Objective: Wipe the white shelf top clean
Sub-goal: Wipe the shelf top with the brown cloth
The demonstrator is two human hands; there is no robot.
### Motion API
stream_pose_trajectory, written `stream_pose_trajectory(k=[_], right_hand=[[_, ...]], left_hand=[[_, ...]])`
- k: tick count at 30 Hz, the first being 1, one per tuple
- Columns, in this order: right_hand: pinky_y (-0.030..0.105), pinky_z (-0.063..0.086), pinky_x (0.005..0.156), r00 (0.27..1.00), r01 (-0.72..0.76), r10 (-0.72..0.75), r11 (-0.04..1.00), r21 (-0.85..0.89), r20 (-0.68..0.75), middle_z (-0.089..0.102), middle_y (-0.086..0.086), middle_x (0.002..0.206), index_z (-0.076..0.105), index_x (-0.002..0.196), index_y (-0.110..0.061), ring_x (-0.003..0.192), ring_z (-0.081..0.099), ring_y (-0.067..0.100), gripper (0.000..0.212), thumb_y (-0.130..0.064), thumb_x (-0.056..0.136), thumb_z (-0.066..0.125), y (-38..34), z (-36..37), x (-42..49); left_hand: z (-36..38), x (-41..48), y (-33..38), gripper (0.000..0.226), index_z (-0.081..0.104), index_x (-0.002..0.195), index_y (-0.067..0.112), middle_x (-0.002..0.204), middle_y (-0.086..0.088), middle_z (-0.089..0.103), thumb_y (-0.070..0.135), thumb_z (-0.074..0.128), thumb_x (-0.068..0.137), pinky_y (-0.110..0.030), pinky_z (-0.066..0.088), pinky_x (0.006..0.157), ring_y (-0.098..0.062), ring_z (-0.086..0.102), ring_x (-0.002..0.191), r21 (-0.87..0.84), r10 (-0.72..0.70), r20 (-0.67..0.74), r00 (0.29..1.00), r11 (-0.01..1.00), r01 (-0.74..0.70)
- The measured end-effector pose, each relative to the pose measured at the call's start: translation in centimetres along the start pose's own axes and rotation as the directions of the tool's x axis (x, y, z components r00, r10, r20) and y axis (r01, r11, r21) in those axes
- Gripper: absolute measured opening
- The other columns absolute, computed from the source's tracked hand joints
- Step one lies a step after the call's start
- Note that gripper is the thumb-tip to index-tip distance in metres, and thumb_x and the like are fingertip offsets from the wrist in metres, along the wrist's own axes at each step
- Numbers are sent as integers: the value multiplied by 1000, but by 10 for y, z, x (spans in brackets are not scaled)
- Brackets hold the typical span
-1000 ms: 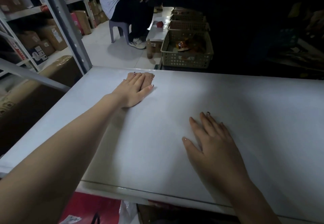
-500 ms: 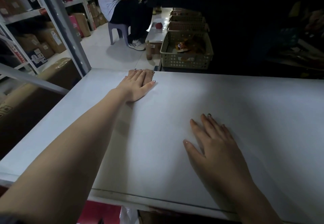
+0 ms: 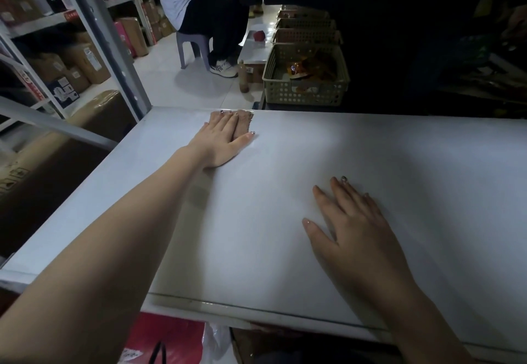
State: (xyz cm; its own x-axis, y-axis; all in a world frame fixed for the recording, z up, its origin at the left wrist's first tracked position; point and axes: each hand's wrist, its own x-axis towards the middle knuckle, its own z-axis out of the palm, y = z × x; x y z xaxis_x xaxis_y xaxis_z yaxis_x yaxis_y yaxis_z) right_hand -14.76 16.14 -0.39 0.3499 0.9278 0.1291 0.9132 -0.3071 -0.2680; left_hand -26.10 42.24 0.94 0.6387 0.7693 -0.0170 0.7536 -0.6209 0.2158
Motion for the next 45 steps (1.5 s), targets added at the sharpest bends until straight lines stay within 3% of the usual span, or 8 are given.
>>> stream_pose_trajectory(k=[10, 13, 16, 20, 26, 36, 42, 45], right_hand=[[18, -16, 104, 1000, -13, 13, 1000, 5, 20, 0, -7, 157, 12, 148, -35, 141, -8, 5, 85, -63, 69, -4, 0, -1, -1], [19, -15, 105, 1000, -13, 13, 1000, 0, 19, 1, -7, 157, 13, 148, -35, 142, -7, 5, 84, -63, 70, -3, -1, -2, -1], [18, -15, 104, 1000, -12, 12, 1000, 3, 18, 1, -6, 158, 13, 148, -34, 142, -7, 5, 76, -61, 77, 5, -2, -3, -2], [19, -15, 105, 1000, -14, 13, 1000, 5, 22, 1, -6, 158, 13, 148, -34, 142, -6, 6, 71, -57, 81, 12, -1, -3, -2], [20, -13, 106, 999, -16, 16, 1000, 3, 29, 1, -5, 158, 13, 148, -33, 142, -6, 6, 75, -60, 79, 7, -1, -2, -2], [21, -13, 107, 999, -8, 8, 1000, 18, 36, 1, -6, 157, 13, 148, -32, 142, -7, 6, 70, -57, 82, 13, -3, -5, -5], [23, -12, 108, 999, -10, 9, 1000, 17, 48, 0, -6, 157, 12, 148, -32, 142, -7, 6, 66, -57, 87, 13, -2, -4, -5], [23, -11, 109, 999, -7, 6, 1000, 15, 54, 0, -6, 157, 11, 149, -31, 142, -7, 6, 64, -57, 90, 15, -3, -6, -6]], left_hand=[[-7, -44, 3, 64, 13, 147, 11, 155, 1, 11, 46, 30, 97, -32, 5, 111, -13, 1, 142, -24, 76, -13, 997, 997, -76], [-8, -55, 2, 70, 20, 145, 11, 153, 0, 17, 58, 28, 92, -33, 10, 108, -12, 7, 139, -30, 85, -2, 996, 996, -85], [-7, -66, -2, 93, 30, 138, 10, 145, 0, 28, 71, 11, 71, -33, 17, 103, -11, 16, 131, -31, 127, -23, 992, 991, -128], [-3, -82, -12, 89, 30, 138, 14, 142, 7, 31, 71, 9, 73, -35, 25, 102, -11, 19, 129, -12, 207, -56, 977, 978, -208], [5, -114, -22, 97, 4, 149, 18, 156, 11, 3, 74, 6, 71, -32, 5, 113, -5, -7, 141, -7, 161, 18, 987, 987, -161], [7, -167, -21, 112, -5, 147, 23, 148, 18, -15, 88, -14, 56, -18, -11, 105, 8, -25, 130, -7, 132, 32, 991, 991, -132], [9, -191, -18, 107, -7, 146, 25, 148, 19, -16, 87, -14, 59, -9, -19, 99, 11, -29, 129, -33, 140, 9, 990, 990, -139], [9, -204, -17, 91, -14, 141, 31, 146, 22, -20, 82, -8, 67, -5, -24, 96, 11, -29, 129, -26, 150, 3, 989, 988, -149]])
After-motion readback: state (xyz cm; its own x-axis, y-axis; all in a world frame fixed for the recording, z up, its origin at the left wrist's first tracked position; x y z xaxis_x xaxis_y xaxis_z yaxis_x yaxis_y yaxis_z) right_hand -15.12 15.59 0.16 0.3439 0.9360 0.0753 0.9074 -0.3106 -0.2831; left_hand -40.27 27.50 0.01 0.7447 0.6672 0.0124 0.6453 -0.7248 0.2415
